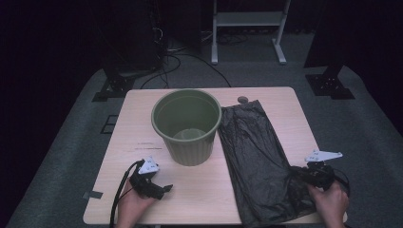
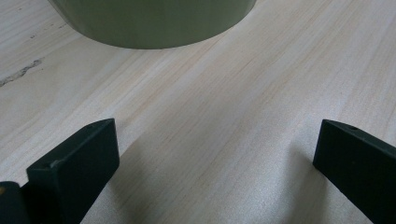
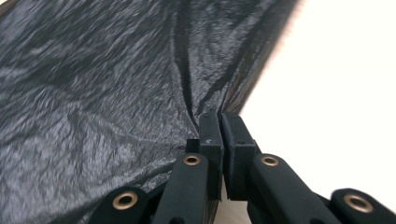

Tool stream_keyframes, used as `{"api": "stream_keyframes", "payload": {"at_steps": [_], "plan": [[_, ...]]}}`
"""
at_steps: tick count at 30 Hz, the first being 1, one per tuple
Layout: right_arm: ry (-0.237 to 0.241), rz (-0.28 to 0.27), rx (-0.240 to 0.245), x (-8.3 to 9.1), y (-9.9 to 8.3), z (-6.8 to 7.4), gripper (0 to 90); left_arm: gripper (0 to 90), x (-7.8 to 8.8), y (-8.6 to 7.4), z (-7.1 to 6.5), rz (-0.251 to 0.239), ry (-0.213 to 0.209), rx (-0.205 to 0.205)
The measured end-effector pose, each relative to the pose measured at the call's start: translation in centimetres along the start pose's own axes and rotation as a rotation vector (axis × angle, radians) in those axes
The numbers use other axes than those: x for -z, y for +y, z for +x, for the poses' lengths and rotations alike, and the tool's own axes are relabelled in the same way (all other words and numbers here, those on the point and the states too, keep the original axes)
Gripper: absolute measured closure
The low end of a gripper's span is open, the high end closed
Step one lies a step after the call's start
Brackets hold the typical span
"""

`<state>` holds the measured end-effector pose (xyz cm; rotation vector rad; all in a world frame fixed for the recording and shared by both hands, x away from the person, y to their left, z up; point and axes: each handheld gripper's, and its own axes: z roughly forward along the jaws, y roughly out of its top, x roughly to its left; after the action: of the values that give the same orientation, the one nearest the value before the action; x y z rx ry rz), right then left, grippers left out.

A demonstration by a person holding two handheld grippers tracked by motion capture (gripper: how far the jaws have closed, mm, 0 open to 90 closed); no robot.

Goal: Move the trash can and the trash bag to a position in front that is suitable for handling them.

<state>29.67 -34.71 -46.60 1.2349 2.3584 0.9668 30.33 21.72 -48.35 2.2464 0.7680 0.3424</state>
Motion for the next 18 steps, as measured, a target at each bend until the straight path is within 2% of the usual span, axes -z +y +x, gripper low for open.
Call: {"api": "stream_keyframes", "payload": {"at_steps": [6, 11, 14, 18], "plan": [[-0.031, -0.006, -0.023, 0.5, -0.2, -2.4, 88.0, 0.0, 0.0, 0.0, 0.0, 0.0, 0.0, 0.0], [-0.059, -0.006, -0.036, 0.7, -0.4, -3.6, 86.8, 0.0, 0.0, 0.0, 0.0, 0.0, 0.0, 0.0], [-0.073, -0.022, -0.039, 1.2, -0.3, -3.6, 75.0, 0.0, 0.0, 0.0, 0.0, 0.0, 0.0, 0.0], [-0.105, -0.043, -0.034, 1.9, 0.5, -2.7, 49.4, 0.0, 0.0, 0.0, 0.0, 0.0, 0.0, 0.0]]}}
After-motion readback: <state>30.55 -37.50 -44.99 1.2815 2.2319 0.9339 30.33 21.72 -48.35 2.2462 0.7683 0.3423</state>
